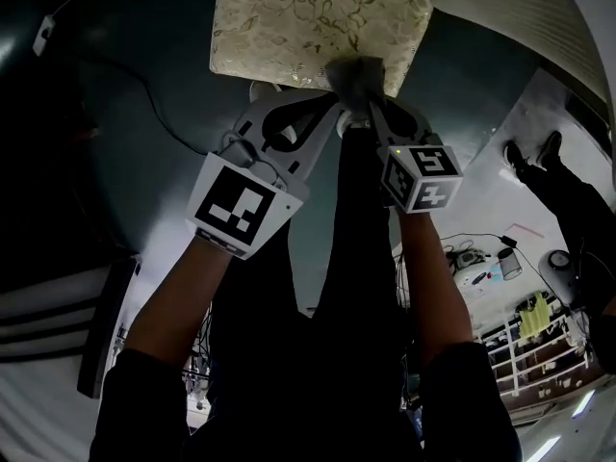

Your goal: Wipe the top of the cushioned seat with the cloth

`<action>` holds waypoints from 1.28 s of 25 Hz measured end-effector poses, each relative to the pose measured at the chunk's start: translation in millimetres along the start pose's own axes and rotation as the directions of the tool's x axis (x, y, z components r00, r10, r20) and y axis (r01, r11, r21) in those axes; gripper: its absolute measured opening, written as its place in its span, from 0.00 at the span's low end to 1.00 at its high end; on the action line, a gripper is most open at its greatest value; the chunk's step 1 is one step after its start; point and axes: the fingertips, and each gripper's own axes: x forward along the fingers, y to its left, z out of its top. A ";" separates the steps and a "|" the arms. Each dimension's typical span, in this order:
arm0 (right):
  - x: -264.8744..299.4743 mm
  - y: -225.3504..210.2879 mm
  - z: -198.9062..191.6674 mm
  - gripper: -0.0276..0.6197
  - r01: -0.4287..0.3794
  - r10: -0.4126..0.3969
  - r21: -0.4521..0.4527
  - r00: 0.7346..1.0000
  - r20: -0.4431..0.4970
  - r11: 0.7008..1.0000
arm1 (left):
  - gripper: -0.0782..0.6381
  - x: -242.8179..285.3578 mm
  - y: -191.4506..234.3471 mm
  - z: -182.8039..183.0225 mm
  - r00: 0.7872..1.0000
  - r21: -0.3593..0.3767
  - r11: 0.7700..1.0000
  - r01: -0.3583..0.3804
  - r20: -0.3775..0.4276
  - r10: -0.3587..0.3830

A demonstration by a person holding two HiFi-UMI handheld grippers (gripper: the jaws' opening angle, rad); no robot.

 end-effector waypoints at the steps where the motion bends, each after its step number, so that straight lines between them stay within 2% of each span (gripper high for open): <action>1: -4.8 -6.3 -3.7 0.09 0.007 -0.007 0.009 1.000 -0.001 1.000 | 0.12 5.6 -6.4 0.3 1.000 0.004 1.000 0.009 -0.006 -0.009; 8: -32.7 -40.8 -20.0 0.09 0.049 -0.050 0.051 0.999 0.004 0.997 | 0.12 29.3 -36.2 12.2 0.998 0.030 0.998 0.055 -0.020 -0.055; 12: -39.6 -51.4 -25.5 0.09 0.075 -0.075 0.053 0.997 -0.004 0.996 | 0.12 32.7 -37.7 15.5 0.998 0.060 0.996 0.064 -0.028 -0.063; 17: -44.2 -45.8 -17.2 0.09 0.076 -0.077 0.051 0.997 0.013 0.996 | 0.12 26.7 -29.5 20.9 0.999 0.042 0.998 0.046 -0.007 -0.046; 22: -49.8 -16.8 15.3 0.09 0.040 -0.041 0.024 0.997 0.062 0.999 | 0.12 6.3 -18.2 33.0 1.000 0.047 0.999 0.020 0.017 -0.021; 28: -57.6 25.6 74.6 0.09 -0.009 0.015 -0.049 0.991 0.132 0.999 | 0.12 -26.3 -1.7 61.1 0.997 0.059 0.998 -0.030 0.067 0.026; 32: -72.5 53.9 111.8 0.09 -0.033 0.048 -0.088 0.983 0.179 0.996 | 0.12 -51.8 -0.6 75.2 0.995 0.096 0.994 -0.047 0.091 0.038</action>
